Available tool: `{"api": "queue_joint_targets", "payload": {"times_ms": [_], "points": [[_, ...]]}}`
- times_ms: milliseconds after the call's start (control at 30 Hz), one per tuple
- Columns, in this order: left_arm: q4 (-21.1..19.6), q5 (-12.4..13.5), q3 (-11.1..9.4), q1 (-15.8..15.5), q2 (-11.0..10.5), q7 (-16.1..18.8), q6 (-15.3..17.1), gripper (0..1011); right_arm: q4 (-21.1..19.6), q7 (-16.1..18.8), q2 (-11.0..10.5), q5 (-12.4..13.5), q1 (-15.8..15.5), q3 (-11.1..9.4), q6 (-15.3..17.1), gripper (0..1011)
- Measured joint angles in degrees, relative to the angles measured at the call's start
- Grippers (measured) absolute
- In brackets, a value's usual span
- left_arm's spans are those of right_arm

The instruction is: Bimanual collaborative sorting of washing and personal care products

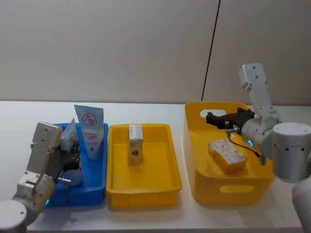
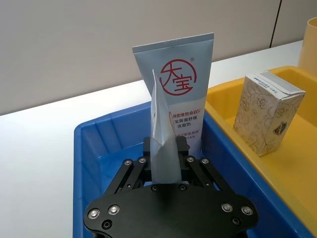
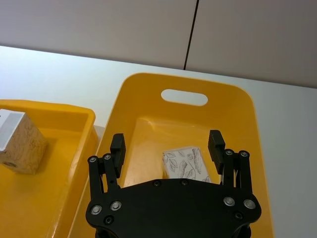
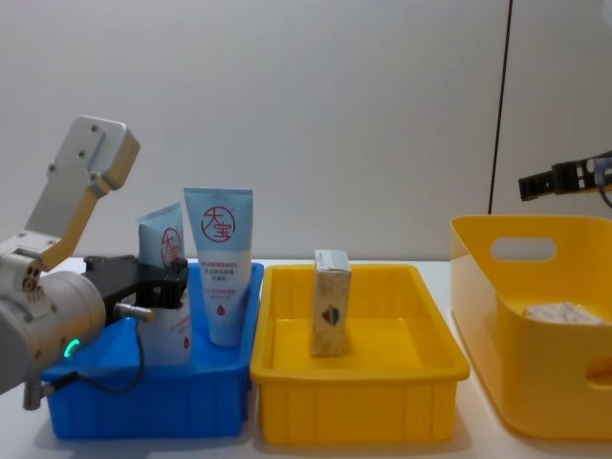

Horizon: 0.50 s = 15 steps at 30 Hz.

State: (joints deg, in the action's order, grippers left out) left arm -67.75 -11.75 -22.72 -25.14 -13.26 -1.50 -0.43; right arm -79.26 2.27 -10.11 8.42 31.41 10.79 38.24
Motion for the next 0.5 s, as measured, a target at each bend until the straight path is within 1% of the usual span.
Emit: {"api": "queue_joint_targets", "payload": {"times_ms": [333, 500], "points": [[0.05, 0.05, 0.01, -0.05, 0.01, 0.00, 0.01, 235, 0.00, 0.00, 0.00, 0.00, 0.00, 0.00, 0.00, 1002], [0.04, 0.53, -0.23, -0.39, -0.24, -0.60, 0.01, 235, 0.00, 0.00, 0.00, 0.00, 0.00, 0.00, 0.00, 1002]]}}
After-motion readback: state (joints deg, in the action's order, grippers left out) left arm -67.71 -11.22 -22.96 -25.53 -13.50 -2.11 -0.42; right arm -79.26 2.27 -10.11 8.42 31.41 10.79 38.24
